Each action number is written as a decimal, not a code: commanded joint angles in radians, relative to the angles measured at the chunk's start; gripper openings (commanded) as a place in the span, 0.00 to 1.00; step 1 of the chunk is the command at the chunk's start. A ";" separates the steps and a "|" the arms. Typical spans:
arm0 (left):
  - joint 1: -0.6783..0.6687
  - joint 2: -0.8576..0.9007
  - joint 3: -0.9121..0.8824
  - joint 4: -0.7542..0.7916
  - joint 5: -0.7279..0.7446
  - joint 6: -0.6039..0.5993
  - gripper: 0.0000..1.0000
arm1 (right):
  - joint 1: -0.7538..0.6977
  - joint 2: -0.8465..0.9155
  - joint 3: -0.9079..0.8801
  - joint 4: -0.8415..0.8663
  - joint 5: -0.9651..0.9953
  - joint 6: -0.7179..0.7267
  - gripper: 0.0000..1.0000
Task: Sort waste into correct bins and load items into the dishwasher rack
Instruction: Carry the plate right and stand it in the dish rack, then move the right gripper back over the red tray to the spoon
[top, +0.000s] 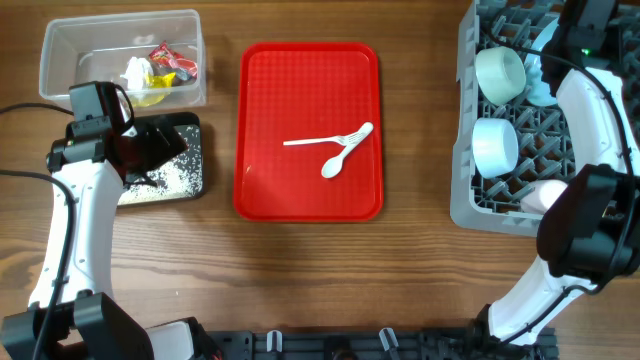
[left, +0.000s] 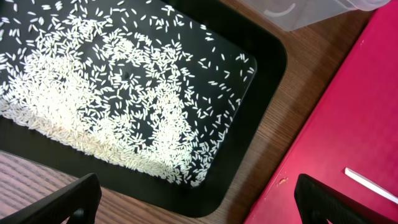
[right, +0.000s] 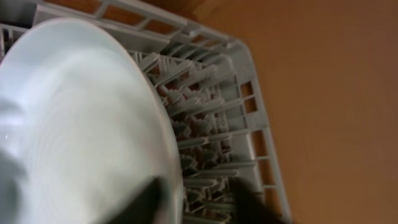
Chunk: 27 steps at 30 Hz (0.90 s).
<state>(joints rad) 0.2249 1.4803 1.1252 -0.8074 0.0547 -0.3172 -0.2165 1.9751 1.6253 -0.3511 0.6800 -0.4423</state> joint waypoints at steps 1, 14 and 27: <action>0.002 0.008 0.001 0.003 0.016 -0.009 1.00 | 0.008 0.024 -0.008 -0.005 -0.008 0.097 0.82; 0.002 0.008 0.001 0.002 0.016 -0.008 1.00 | 0.011 -0.210 -0.008 -0.031 -0.111 0.281 0.93; 0.002 0.008 0.001 0.002 0.016 -0.005 1.00 | 0.161 -0.428 -0.008 -0.339 -1.195 0.576 0.80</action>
<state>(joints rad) 0.2249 1.4803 1.1252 -0.8078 0.0551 -0.3172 -0.1478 1.5097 1.6222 -0.5991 -0.2440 -0.0036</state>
